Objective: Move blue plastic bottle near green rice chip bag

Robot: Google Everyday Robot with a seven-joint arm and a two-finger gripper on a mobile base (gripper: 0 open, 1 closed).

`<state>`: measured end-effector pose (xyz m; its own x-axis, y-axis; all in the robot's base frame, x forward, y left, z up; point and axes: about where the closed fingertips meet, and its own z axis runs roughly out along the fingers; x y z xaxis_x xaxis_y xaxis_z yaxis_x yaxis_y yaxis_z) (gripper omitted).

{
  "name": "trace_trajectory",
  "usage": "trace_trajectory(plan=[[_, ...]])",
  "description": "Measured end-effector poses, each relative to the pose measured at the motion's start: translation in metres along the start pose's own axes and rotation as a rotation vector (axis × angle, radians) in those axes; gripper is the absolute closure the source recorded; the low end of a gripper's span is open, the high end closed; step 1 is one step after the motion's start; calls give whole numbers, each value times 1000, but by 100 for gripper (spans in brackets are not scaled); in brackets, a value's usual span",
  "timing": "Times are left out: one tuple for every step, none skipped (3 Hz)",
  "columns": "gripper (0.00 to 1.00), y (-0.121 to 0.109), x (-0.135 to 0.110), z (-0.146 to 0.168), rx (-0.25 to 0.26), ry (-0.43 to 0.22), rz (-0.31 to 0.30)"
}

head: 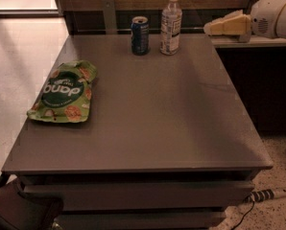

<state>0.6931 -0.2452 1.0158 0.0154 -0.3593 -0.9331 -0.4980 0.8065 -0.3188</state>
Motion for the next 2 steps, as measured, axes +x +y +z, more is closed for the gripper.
trace_trajectory(plan=[[0, -8, 7, 37, -35, -31, 26], [0, -15, 16, 75, -61, -72, 56]])
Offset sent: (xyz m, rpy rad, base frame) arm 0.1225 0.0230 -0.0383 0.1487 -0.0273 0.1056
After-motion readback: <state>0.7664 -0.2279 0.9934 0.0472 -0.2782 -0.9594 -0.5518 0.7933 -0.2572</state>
